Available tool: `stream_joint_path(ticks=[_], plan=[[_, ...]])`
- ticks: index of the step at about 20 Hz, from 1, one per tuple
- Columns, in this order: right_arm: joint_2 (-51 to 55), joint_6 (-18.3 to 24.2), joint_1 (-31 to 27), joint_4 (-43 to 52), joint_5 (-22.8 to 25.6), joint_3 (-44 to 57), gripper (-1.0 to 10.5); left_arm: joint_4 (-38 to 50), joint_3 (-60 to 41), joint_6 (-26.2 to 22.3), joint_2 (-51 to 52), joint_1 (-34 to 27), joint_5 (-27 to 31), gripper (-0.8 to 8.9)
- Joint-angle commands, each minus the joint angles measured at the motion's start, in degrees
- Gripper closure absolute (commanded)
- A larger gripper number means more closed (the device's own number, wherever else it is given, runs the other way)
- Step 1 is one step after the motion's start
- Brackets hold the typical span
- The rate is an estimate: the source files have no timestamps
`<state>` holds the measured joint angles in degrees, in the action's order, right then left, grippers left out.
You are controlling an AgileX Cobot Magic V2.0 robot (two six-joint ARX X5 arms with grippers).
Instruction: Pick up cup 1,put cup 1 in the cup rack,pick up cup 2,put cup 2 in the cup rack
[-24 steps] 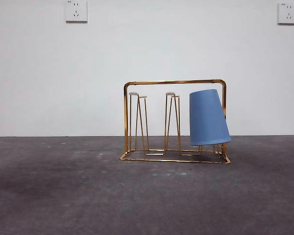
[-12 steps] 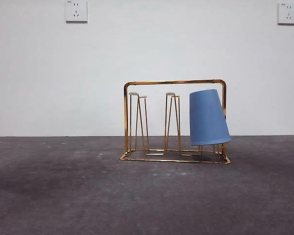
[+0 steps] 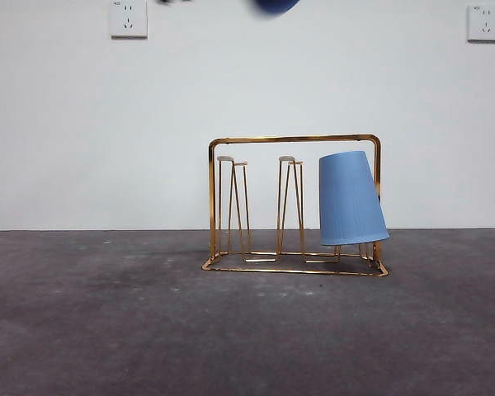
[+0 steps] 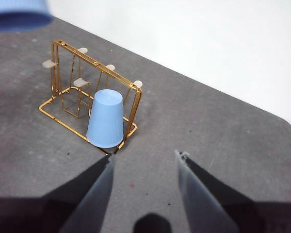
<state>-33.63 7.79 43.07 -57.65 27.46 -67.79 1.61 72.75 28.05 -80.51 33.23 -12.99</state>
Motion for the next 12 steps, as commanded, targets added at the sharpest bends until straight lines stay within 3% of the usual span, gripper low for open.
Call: stream_joint_path(ticks=[1, 4, 12], plan=[[0.28, -1.9, 0.0, -0.17, 0.7, 0.44, 7.3, -2.54, -0.11, -20.44, -0.37, 0.48, 12.98, 8.19], [0.24, -3.45, 0.0, -1.29, 0.63, 0.46, 7.3, -2.14, -0.11, -22.88, -1.4, 0.87, 20.87, 8.19], [0.15, -3.72, 0.0, -1.68, 0.7, 0.46, 7.3, 3.3, -0.11, -25.86, -7.76, 0.81, 23.37, 8.19]])
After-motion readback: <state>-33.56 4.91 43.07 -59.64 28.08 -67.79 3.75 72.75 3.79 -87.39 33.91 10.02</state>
